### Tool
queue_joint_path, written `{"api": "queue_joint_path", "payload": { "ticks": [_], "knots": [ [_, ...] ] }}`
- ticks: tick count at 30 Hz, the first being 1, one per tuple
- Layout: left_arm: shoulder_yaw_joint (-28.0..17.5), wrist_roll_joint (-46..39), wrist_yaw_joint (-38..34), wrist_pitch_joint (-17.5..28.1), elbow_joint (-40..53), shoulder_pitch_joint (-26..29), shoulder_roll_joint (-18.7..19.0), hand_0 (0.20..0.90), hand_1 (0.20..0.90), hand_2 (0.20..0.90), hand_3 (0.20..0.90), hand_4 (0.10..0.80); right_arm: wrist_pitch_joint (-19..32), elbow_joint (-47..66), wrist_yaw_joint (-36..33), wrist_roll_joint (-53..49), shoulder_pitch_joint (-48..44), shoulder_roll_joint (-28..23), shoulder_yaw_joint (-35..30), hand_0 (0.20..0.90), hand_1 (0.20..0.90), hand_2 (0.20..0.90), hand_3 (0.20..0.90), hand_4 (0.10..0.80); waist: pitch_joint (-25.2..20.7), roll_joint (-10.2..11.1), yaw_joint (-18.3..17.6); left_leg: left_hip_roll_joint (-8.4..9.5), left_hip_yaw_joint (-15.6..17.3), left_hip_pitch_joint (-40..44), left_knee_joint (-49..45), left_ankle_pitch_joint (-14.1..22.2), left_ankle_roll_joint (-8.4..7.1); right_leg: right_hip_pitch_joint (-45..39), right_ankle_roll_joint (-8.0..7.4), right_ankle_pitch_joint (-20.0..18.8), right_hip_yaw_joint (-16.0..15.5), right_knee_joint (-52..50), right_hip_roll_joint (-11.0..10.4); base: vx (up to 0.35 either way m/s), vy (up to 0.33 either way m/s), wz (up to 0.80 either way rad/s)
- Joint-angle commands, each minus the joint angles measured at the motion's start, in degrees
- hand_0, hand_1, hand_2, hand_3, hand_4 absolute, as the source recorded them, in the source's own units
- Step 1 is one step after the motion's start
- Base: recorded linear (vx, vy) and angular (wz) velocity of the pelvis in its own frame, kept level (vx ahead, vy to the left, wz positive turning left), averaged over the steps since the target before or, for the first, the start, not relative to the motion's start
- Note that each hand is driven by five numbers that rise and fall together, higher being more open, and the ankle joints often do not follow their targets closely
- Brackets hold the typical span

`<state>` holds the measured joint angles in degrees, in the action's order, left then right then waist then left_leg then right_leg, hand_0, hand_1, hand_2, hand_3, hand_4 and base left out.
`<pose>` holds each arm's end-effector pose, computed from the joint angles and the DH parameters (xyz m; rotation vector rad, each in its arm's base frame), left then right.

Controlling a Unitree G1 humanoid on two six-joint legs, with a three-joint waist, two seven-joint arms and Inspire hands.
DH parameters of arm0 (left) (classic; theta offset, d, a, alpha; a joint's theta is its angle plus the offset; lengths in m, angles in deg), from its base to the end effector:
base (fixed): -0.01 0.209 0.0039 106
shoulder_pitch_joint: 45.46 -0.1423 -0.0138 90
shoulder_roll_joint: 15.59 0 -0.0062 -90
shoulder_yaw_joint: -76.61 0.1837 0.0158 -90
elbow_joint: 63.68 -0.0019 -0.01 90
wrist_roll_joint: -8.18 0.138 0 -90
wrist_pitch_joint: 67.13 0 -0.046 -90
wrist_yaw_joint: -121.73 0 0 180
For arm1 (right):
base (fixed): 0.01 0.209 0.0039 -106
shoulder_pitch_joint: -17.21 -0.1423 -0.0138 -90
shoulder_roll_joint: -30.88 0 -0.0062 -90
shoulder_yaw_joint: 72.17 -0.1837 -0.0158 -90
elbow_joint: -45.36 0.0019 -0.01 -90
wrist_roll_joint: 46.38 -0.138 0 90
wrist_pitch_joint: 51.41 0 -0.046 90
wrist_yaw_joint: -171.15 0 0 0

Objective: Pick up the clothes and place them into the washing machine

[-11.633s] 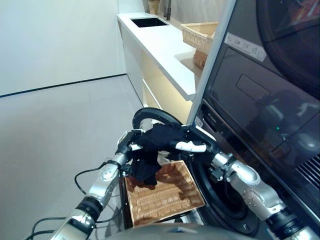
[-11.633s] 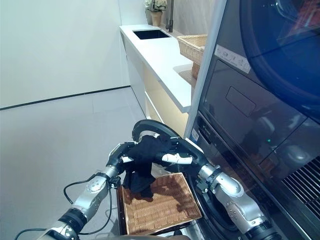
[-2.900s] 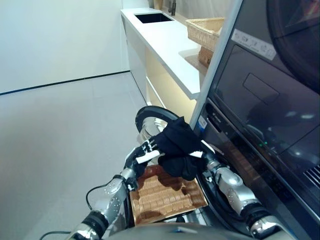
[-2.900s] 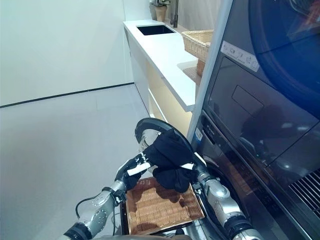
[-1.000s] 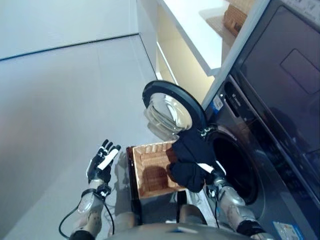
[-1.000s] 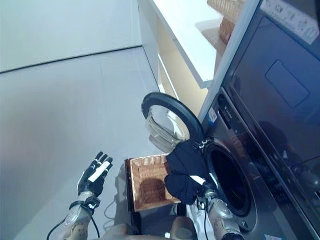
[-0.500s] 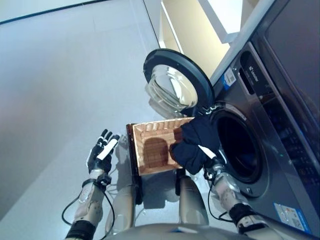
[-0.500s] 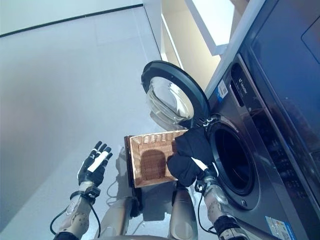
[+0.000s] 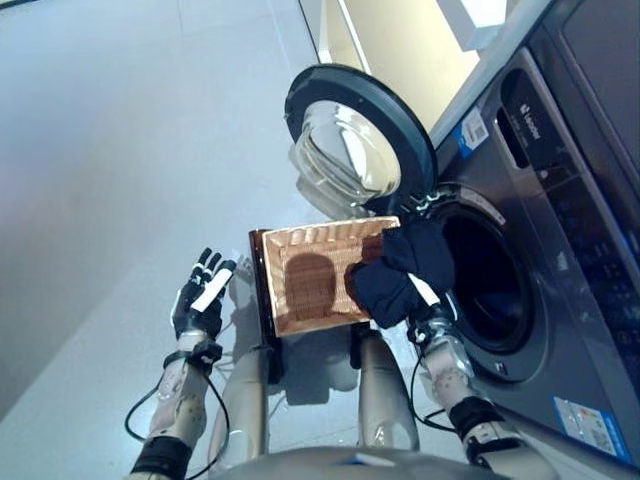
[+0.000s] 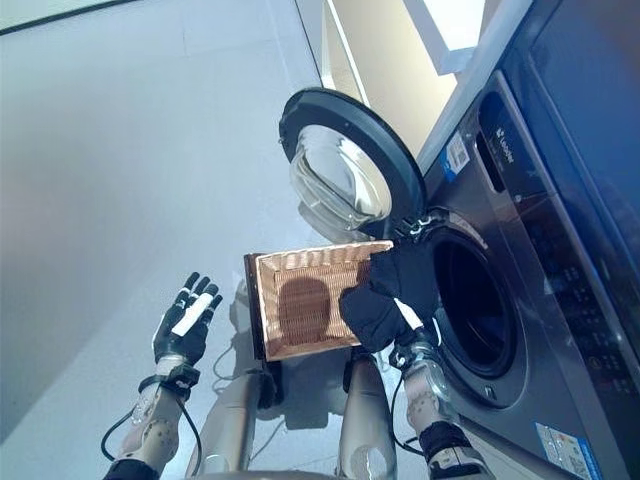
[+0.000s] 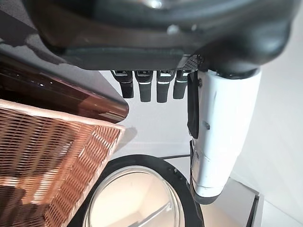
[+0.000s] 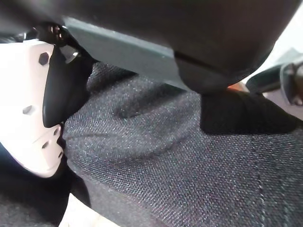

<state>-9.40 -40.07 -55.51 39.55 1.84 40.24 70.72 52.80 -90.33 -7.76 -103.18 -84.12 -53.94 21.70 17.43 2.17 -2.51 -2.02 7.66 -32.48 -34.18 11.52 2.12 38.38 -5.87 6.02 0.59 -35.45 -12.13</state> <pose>0.1643 0.2048 -0.0305 -0.5662 0.1782 0.2365 0.2071 -0.1985 -0.0421 0.6941 0.3125 -0.3440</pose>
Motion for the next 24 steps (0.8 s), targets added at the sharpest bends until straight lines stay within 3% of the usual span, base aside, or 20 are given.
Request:
{"api": "queue_joint_path", "payload": {
  "ticks": [1, 16, 20, 24],
  "knots": [
    [1.06, -0.99, 0.12, 5.48, 8.13, -2.09, 2.82, 0.900, 0.900, 0.900, 0.900, 0.800, 6.47, 5.26, 0.56, -1.98, -0.88, -1.24, -1.75, 0.200, 0.200, 0.200, 0.200, 0.300, -4.74, -2.04, 0.05, -2.66, -3.84, -4.09, -3.10, -2.11, -4.52, 1.45, -0.54, -6.21, 0.74, 2.95, -0.18, -0.011, -0.013, -0.04],
    [2.87, -2.09, 0.06, 5.89, 9.57, -2.33, 3.41, 0.900, 0.900, 0.900, 0.900, 0.800, 9.35, 1.55, -0.78, -7.89, -3.77, -1.12, -6.00, 0.200, 0.200, 0.200, 0.200, 0.300, -4.71, -3.65, 0.04, -3.30, -4.38, -8.18, -6.08, -1.03, -4.63, 6.72, 0.37, -3.43, 1.33, -2.75, 0.75, 0.001, -0.015, 0.01],
    [4.07, -3.39, -0.03, 6.20, 9.79, -2.75, 3.39, 0.900, 0.900, 0.900, 0.900, 0.800, 13.90, -1.40, -1.30, -17.31, -7.64, -0.28, -14.39, 0.200, 0.200, 0.200, 0.200, 0.300, -4.91, -5.44, 0.12, -2.88, -4.44, -9.23, -6.24, -0.65, -4.60, 8.57, 0.42, -2.46, 1.81, -4.11, 0.66, 0.001, -0.004, -0.01],
    [4.98, -4.56, -0.01, 6.04, 8.61, -2.60, 3.51, 0.900, 0.900, 0.900, 0.900, 0.800, 15.49, -5.85, -2.56, -21.11, -10.64, -1.64, -18.60, 0.200, 0.200, 0.200, 0.200, 0.300, -5.23, -6.84, 0.48, -2.74, -4.31, -9.65, -6.57, -0.27, -4.56, 9.25, 0.34, -1.84, 2.14, -5.06, 0.48, 0.006, -0.001, 0.03]
  ]
}}
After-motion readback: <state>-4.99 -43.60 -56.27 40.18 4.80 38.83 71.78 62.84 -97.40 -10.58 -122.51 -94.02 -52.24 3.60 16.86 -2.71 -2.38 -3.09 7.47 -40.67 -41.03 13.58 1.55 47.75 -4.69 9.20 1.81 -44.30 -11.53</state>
